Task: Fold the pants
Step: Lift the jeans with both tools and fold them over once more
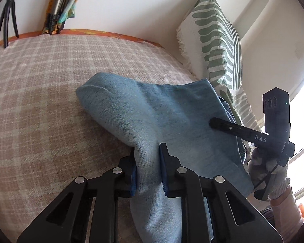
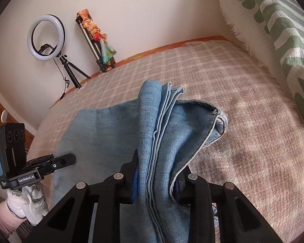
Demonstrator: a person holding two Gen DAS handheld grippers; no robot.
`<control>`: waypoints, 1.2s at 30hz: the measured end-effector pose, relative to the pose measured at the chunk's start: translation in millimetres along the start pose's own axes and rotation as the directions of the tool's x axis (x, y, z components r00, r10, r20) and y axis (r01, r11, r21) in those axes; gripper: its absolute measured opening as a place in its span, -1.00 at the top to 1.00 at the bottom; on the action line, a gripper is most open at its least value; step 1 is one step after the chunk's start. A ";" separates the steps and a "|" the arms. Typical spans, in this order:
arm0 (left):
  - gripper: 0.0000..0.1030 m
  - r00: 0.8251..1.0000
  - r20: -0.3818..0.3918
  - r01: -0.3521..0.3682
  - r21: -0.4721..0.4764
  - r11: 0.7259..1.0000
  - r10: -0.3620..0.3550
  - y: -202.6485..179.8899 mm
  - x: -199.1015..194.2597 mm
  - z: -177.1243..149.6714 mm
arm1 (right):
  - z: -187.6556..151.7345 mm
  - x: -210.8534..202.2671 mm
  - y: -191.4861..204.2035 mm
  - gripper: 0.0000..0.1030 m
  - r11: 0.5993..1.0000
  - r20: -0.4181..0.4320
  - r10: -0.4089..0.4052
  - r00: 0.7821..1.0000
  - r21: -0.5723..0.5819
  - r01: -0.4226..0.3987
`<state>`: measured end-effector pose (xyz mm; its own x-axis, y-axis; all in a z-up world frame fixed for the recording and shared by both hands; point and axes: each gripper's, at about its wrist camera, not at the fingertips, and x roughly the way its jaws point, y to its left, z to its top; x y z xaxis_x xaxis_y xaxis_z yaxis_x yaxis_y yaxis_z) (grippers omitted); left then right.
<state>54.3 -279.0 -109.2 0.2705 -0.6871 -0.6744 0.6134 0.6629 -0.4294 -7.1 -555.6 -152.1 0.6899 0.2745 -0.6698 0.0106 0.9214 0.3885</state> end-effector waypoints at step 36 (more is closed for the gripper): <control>0.74 0.954 0.298 -0.095 0.178 0.979 0.039 -25.4 -75.8 129.6 | 121.7 -76.1 98.7 0.55 0.967 0.333 -0.024 0.943 -0.231 0.106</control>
<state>114.4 -282.3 30.7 0.5030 -0.7184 -0.4805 0.7072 0.6617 -0.2490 29.5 -519.1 14.3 0.8910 0.1453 -0.4300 -0.0840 0.9838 0.1583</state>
